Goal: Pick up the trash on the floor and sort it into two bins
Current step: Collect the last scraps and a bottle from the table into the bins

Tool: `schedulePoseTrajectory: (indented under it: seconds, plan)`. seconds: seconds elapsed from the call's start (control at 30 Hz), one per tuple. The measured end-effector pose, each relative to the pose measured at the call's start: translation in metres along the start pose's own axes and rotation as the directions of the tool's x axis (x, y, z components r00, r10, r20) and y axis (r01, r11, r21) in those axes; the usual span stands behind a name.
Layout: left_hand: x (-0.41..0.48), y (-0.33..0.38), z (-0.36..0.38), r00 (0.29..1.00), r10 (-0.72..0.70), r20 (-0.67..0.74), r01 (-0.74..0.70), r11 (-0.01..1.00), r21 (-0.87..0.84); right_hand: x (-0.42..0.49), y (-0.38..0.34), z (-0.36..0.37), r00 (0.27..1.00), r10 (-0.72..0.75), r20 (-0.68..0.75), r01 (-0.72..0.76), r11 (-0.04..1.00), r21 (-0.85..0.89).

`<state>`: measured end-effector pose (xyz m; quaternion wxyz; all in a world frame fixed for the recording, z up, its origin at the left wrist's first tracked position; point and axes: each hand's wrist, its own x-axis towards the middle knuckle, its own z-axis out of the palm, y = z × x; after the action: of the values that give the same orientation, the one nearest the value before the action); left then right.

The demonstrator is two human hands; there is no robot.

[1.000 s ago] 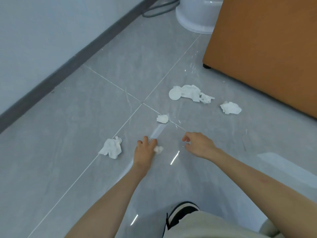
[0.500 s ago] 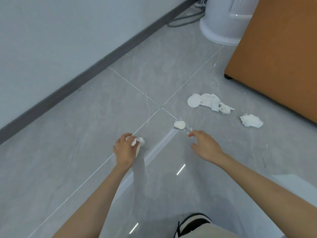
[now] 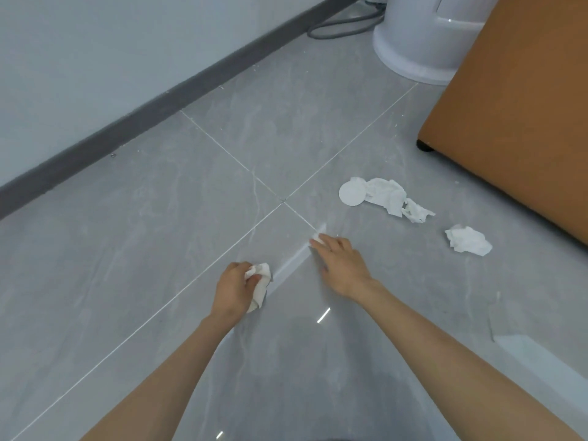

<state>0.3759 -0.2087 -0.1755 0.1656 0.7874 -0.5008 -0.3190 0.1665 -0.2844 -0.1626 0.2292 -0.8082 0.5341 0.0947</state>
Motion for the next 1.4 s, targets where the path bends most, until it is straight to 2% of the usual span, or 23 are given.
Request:
schedulePoseTrajectory:
  seconds: [0.07,0.13,0.2,0.23,0.33,0.4,0.5,0.57,0.63,0.7,0.83,0.9,1.0,1.07,1.17,1.3,1.4]
  plan:
    - [0.009,0.015,0.009,1.000,0.006,-0.002,-0.006,1.000,-0.019,0.000,0.005,0.003,0.994,-0.018,-0.110,0.013,0.999,-0.047]
    - [0.019,0.030,0.018,1.000,0.021,-0.015,-0.021,0.999,-0.039,-0.001,0.015,0.002,0.991,-0.035,-0.130,0.030,0.999,-0.041]
    - [0.029,0.044,0.024,0.999,0.052,-0.007,-0.052,0.998,-0.048,0.000,0.031,-0.004,0.984,0.003,-0.178,0.010,0.997,0.076]
    - [0.035,0.050,0.027,0.998,0.064,0.007,-0.064,0.997,-0.046,0.002,0.040,-0.010,0.968,0.051,-0.246,-0.014,0.989,0.151]
    - [0.048,0.066,0.038,0.995,0.094,0.036,-0.092,0.994,-0.053,0.014,0.077,-0.035,0.837,0.231,-0.496,-0.086,0.951,0.297]
    - [0.052,0.075,0.045,0.994,0.103,0.044,-0.101,0.993,-0.056,0.021,0.105,-0.052,0.771,0.317,-0.553,-0.167,0.938,0.305]
    - [0.055,0.079,0.055,0.992,0.118,0.040,-0.116,0.992,-0.040,0.023,0.146,-0.056,0.768,0.441,-0.464,-0.351,0.896,0.270]
    - [0.056,0.078,0.057,0.991,0.133,0.029,-0.132,0.991,-0.039,0.022,0.161,-0.046,0.792,0.495,-0.356,-0.403,0.863,0.305]
    - [0.057,0.079,0.057,0.990,0.142,0.018,-0.141,0.989,-0.044,0.020,0.165,-0.033,0.827,0.470,-0.308,-0.378,0.871,0.314]
    - [0.057,0.081,0.057,0.989,0.149,0.006,-0.149,0.988,-0.045,0.018,0.163,-0.023,0.841,0.418,-0.345,-0.341,0.903,0.262]
    - [0.056,0.086,0.055,0.993,0.120,0.013,-0.120,0.992,-0.030,0.006,0.150,-0.014,0.788,0.396,-0.472,-0.280,0.913,0.298]
    - [0.056,0.090,0.055,0.995,0.089,0.056,-0.089,0.996,0.001,0.000,0.146,-0.011,0.822,0.373,-0.430,-0.264,0.919,0.294]
    - [0.043,0.104,0.058,0.980,0.091,0.179,-0.096,0.995,0.022,-0.015,0.144,-0.018,0.898,0.360,-0.255,-0.270,0.905,0.328]
    - [0.028,0.124,0.063,0.968,0.107,0.229,-0.104,0.994,-0.026,-0.031,0.145,-0.033,0.915,0.314,-0.252,-0.215,0.910,0.354]
    - [0.009,0.171,0.068,0.959,0.157,0.235,-0.135,0.985,-0.108,-0.068,0.148,-0.074,0.889,0.307,-0.339,-0.172,0.911,0.375]
    - [-0.008,0.252,0.069,0.923,0.278,0.266,-0.208,0.943,-0.261,-0.129,0.163,-0.139,0.817,0.418,-0.398,-0.235,0.870,0.434]
    - [-0.036,0.319,0.067,0.860,0.408,0.306,-0.287,0.883,-0.371,-0.188,0.181,-0.183,0.754,0.505,-0.419,-0.297,0.832,0.469]
